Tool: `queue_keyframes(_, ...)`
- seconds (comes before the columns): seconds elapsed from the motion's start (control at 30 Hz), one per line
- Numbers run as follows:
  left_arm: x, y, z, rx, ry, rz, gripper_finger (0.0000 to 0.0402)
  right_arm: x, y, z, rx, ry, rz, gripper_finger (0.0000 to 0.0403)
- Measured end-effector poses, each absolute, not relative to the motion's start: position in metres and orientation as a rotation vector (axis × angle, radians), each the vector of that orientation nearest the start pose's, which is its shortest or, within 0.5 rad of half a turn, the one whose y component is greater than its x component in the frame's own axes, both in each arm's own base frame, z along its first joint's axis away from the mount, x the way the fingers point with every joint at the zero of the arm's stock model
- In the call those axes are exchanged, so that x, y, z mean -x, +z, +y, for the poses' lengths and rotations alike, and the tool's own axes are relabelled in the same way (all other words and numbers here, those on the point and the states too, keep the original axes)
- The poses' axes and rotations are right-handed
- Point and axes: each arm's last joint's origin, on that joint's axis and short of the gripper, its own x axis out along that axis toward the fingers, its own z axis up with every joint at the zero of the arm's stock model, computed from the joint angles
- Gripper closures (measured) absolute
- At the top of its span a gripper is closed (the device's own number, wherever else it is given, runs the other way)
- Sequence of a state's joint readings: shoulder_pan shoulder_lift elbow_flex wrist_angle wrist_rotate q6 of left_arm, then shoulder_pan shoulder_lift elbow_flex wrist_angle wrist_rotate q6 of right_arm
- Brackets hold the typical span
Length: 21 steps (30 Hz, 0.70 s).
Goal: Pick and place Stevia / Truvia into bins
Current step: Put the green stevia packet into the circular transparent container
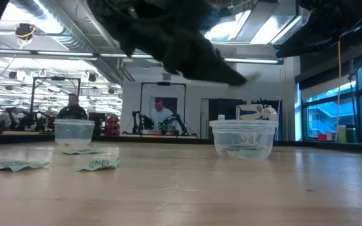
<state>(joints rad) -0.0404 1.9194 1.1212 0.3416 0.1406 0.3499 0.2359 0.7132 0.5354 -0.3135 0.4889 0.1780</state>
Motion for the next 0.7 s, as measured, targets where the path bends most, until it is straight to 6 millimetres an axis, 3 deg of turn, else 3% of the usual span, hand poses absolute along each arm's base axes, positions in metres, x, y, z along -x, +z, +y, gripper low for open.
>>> queue_keyframes(0.23,-0.430,0.154,-0.018,-0.321,-0.251,0.466,0.0300,-0.153,0.247,0.023,0.003,-0.287,0.444,0.0211)
queue_keyframes(0.7,-0.426,0.145,-0.008,-0.285,-0.119,0.590,0.0299,-0.152,0.246,0.023,0.008,-0.287,0.456,0.0211)
